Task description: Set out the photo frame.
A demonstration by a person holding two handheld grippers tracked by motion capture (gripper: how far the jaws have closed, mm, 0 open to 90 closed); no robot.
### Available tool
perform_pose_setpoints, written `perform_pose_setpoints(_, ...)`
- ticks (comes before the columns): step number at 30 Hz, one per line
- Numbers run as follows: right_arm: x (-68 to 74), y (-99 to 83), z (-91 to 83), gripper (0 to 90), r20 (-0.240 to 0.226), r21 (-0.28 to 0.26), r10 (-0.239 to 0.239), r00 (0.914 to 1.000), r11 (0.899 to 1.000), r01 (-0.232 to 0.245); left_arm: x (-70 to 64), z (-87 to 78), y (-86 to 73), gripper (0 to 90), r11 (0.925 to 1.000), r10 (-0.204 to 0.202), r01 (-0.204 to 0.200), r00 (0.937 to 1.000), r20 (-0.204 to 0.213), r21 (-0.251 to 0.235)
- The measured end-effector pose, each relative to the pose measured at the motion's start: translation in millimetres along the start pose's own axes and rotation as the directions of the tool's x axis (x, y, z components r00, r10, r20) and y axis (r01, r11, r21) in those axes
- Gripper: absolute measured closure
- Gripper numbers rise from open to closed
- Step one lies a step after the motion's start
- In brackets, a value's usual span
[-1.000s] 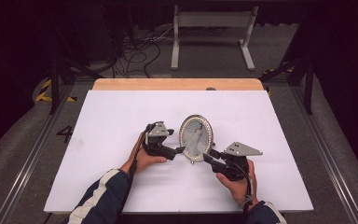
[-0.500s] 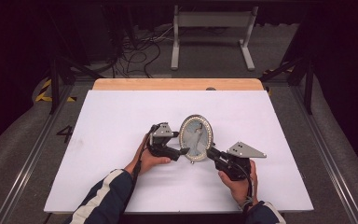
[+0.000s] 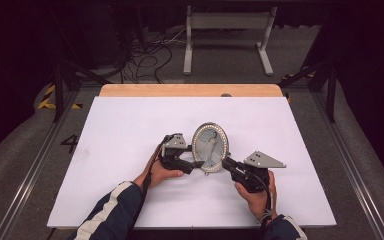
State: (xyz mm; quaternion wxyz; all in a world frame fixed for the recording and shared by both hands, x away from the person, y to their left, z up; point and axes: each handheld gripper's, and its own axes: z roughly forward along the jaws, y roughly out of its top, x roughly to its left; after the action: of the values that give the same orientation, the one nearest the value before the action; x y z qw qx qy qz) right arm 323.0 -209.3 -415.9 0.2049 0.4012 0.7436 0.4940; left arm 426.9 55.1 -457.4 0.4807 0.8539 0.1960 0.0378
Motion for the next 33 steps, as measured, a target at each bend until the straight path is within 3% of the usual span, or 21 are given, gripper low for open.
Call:
perform_pose_setpoints(5, -3.6, -0.1, 1.2, 82.1, 0.0, 0.001, 0.025, 0.9997, 1.0, -0.025, -0.2, -5.6, -2.0, 35.6, 0.9999, 0.0, 0.0, 1.0, 0.008, 0.01)
perform_pose_setpoints(8, -4.4, 1.2, 3.1, 81.9, -0.003, -0.003, 0.028, 0.9996, 1.0, -0.028, -1.7, -8.0, -4.4, 35.9, 0.9998, 0.016, -0.016, 0.9998, -0.014, 0.014)
perform_pose_setpoints(10, -4.8, 2.0, 4.4, 81.2, -0.002, -0.003, 0.026, 0.9997, 1.0, -0.026, -4.8, -11.2, -6.1, 37.7, 0.9988, 0.047, -0.046, 0.9983, -0.035, 0.017)
perform_pose_setpoints(15, -9.1, 1.9, 6.8, 79.5, -0.002, 0.001, 0.041, 0.9992, 0.999, -0.041, -7.3, -17.5, -7.7, 37.8, 0.9975, 0.066, -0.066, 0.9975, -0.024, 0.024)
perform_pose_setpoints(20, -6.3, 4.0, 8.9, 79.3, 0.0, -0.002, 0.022, 0.9998, 1.0, -0.022, -5.2, -16.5, -9.3, 35.5, 0.9985, 0.053, -0.053, 0.9985, -0.014, 0.014)
perform_pose_setpoints(26, -3.1, 4.3, 9.8, 79.2, 0.012, -0.008, 0.012, 0.9999, 1.0, -0.012, -3.9, -18.3, -6.9, 31.7, 0.9991, 0.018, -0.021, 0.9978, -0.064, -0.038)
perform_pose_setpoints(33, -4.4, 4.8, 2.8, 72.9, 0.036, -0.053, 0.025, 0.999, 0.998, -0.023, -1.9, -23.7, -2.8, 43.3, 0.9969, -0.024, 0.02, 0.9978, -0.061, -0.076)
